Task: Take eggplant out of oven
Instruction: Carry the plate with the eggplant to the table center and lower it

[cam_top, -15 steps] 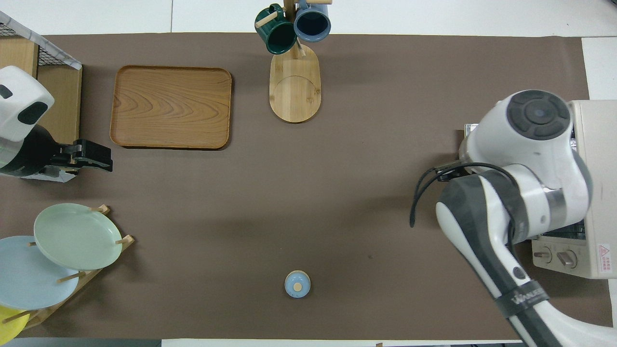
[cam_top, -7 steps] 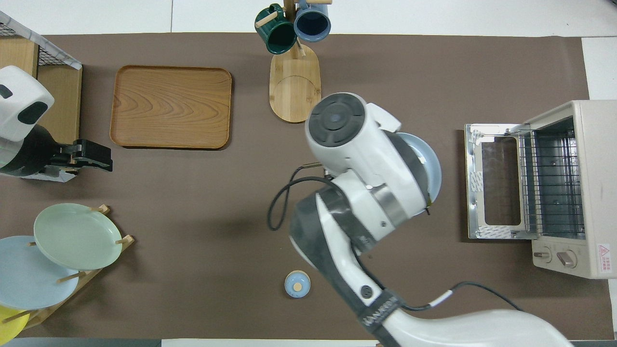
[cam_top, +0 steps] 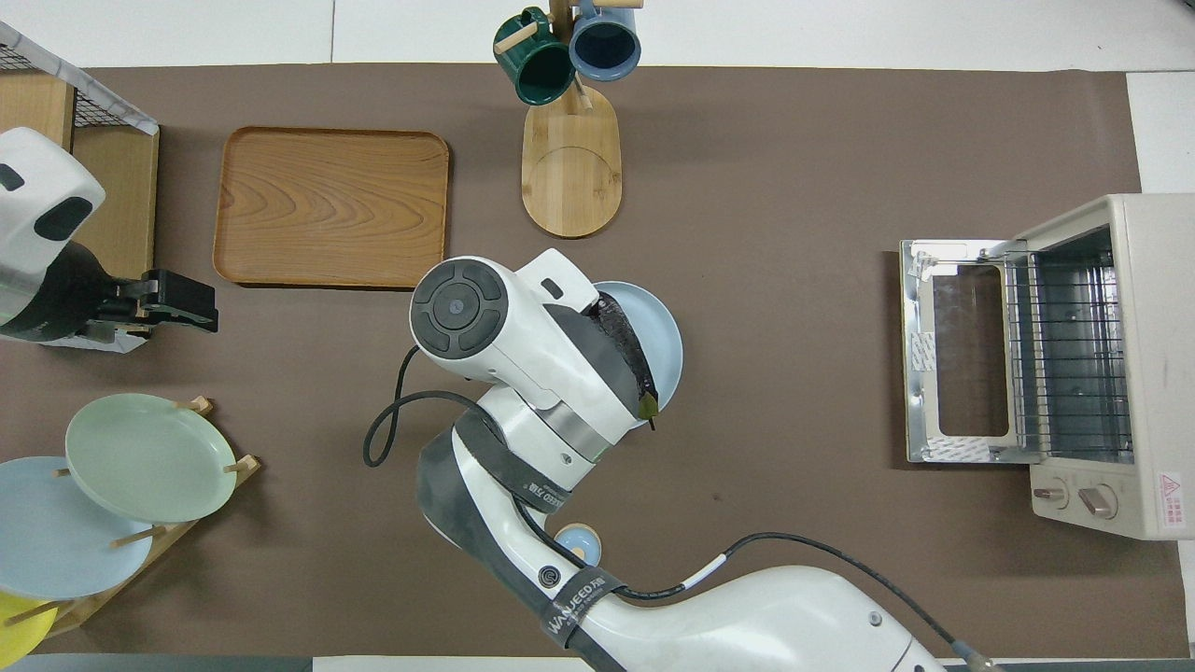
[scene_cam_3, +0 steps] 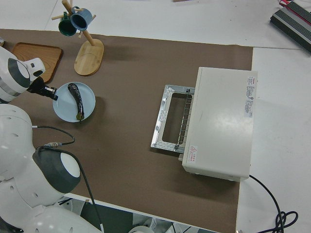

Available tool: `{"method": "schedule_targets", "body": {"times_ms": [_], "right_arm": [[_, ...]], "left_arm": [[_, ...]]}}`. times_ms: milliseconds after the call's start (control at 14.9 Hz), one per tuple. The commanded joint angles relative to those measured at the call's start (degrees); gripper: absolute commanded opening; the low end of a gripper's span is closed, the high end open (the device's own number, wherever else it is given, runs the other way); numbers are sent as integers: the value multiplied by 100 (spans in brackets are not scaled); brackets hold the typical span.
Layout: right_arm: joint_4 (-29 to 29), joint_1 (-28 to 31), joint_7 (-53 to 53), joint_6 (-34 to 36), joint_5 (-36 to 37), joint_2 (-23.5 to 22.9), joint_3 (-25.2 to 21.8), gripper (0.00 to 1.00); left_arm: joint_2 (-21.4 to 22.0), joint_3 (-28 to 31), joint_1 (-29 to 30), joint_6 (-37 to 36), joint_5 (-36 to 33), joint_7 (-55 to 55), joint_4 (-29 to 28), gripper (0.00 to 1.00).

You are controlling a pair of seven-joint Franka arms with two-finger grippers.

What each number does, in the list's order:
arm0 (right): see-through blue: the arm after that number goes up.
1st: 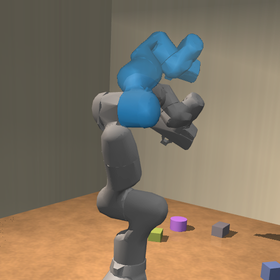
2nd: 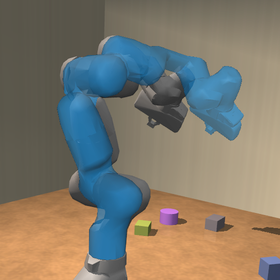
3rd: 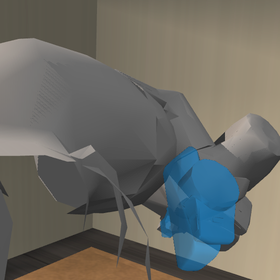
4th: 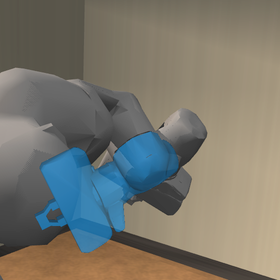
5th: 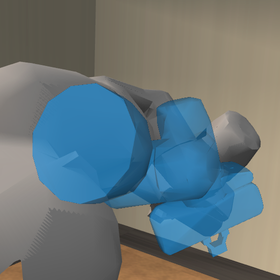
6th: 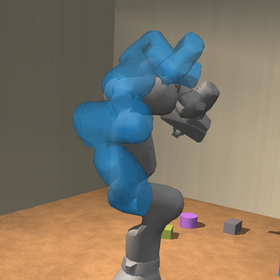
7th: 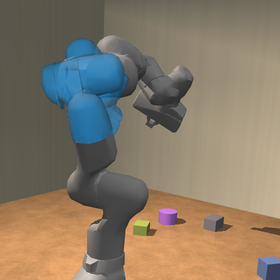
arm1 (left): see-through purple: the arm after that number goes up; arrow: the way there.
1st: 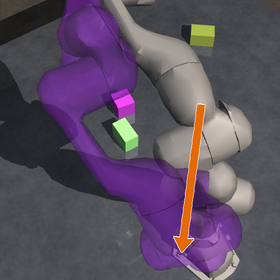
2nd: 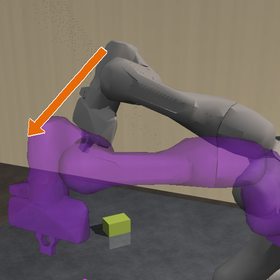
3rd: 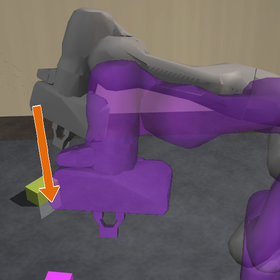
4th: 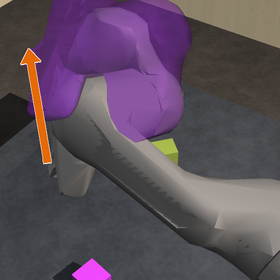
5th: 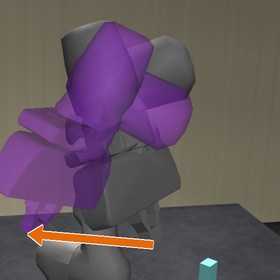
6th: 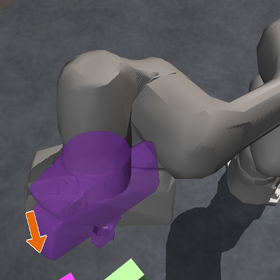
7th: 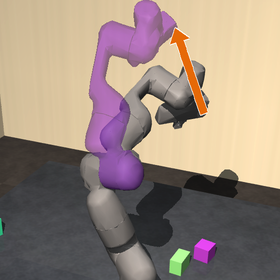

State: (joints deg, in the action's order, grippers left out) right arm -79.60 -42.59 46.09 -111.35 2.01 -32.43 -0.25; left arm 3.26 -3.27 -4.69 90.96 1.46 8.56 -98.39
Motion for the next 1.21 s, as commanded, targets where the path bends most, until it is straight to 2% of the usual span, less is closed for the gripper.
{"method": "schedule_targets", "body": {"times_ms": [0, 134, 268, 335, 402, 469, 603, 736, 870, 937, 1004, 1071, 1138], "right_arm": [[-685, 67, 76, -972, -375, 149, 51, 0], [-1388, 32, 67, -1685, -403, 342, 60, 0], [-1690, 41, 58, -1960, -403, 422, 60, 1], [-1647, 41, 58, -1917, -403, 430, 60, 11], [-1516, 32, 67, -1864, -395, 413, 60, 17], [-1341, 6, 67, -1803, -394, 413, 68, 33], [-980, 5, 15, -1400, -368, 413, 60, 37], [-829, 111, -125, -750, -315, 587, 25, 36], [-986, 434, -563, -118, -237, 948, -19, 25], [-1100, 662, -809, 146, -114, 1097, -19, 14], [-1302, 900, -1108, 253, 35, 1273, -19, 4], [-1626, 1128, -1441, 281, 184, 1501, -19, 0], [-2020, 1365, -1784, 255, 325, 1746, -19, 0]], "left_arm": [[122, -59, 91, -34, -23, -30, -75, 100], [122, -59, 91, -34, -23, -30, -75, 100], [122, -59, 91, -34, -23, -30, -75, 100], [122, -59, 83, -34, -23, -21, -75, 100], [122, -59, 65, -34, -23, -21, -75, 100], [122, -59, 65, -34, -23, -21, -75, 100], [122, -59, 65, -60, -23, -12, -84, 100], [122, -59, 56, -78, -23, -4, -84, 100], [122, -59, 39, -43, -23, 23, -84, 100], [122, -77, 21, -8, -23, 23, -93, 100], [122, -94, 12, 10, -15, 32, -93, 100], [122, -103, -40, 10, 3, 127, -101, 100], [70, -103, -206, 88, 134, 407, -101, 100]]}}
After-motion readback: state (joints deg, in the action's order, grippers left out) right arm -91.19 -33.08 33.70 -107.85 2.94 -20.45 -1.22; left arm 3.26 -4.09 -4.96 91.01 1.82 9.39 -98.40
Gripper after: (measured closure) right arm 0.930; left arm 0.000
